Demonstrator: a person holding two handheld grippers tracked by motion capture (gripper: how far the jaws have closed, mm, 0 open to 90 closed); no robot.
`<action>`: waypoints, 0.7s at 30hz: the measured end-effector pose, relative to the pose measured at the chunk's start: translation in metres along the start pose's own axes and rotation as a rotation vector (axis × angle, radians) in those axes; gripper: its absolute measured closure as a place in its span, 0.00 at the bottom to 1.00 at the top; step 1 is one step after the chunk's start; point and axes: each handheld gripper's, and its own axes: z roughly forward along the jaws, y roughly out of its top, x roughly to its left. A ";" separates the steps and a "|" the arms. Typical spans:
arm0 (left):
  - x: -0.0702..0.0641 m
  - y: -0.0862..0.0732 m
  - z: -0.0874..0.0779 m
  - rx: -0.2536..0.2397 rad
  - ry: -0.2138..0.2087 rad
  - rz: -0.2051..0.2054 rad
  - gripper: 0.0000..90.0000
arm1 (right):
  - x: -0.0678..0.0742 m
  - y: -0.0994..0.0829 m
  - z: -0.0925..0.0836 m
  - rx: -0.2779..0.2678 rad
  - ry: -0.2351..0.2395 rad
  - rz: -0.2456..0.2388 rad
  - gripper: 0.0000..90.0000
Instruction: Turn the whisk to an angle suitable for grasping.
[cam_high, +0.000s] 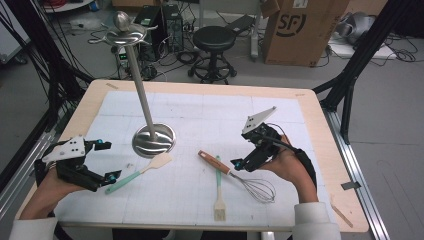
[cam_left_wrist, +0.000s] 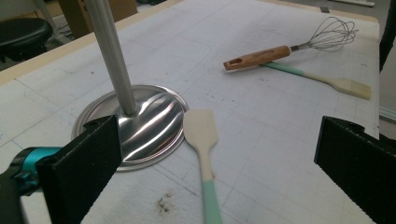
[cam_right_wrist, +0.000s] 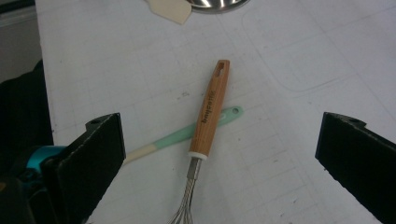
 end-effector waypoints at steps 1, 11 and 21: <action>0.000 0.000 0.000 0.000 0.000 0.001 0.02 | 0.000 0.000 0.003 0.012 0.005 0.000 0.00; -0.001 -0.001 0.000 0.002 -0.001 0.002 0.02 | -0.003 -0.006 0.033 0.059 0.042 0.017 0.00; -0.001 -0.002 0.000 0.003 0.000 0.000 0.02 | -0.002 -0.007 0.059 0.138 0.077 0.009 0.00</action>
